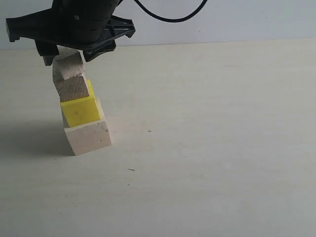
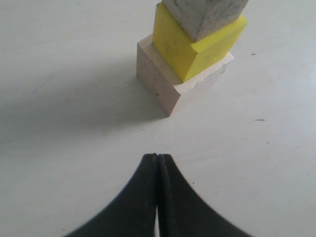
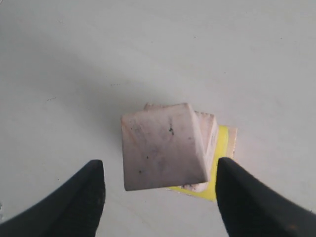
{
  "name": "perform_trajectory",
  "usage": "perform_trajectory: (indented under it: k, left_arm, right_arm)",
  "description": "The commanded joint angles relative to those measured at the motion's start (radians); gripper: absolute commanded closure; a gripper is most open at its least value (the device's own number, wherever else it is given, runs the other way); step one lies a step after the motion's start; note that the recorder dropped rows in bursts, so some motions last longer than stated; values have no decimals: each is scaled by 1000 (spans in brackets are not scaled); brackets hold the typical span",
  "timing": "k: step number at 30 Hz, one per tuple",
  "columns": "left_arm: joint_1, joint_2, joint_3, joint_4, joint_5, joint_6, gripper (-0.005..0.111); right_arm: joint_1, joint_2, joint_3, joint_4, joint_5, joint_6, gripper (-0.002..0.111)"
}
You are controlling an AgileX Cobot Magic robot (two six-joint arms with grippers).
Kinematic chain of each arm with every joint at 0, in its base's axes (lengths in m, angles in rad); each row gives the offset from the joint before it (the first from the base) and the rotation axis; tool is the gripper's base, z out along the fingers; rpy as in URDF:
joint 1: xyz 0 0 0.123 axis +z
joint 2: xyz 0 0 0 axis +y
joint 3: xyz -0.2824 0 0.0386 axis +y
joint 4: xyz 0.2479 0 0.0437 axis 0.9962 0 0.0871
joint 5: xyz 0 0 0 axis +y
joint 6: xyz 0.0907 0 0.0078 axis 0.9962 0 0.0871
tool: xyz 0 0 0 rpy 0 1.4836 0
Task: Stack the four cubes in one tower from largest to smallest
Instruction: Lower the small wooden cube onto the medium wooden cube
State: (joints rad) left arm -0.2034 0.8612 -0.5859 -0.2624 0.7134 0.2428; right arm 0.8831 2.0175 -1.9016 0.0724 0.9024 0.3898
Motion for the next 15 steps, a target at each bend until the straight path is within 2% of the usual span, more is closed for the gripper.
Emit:
perform_trajectory:
  k: [1, 15]
  left_arm:
    - [-6, 0, 4, -16, -2, -8, 107]
    - [-6, 0, 4, -21, 0, -8, 107]
  right_arm:
    - [1, -14, -2, -1, 12, 6, 46]
    - [1, -16, -2, 66, 46, 3, 46]
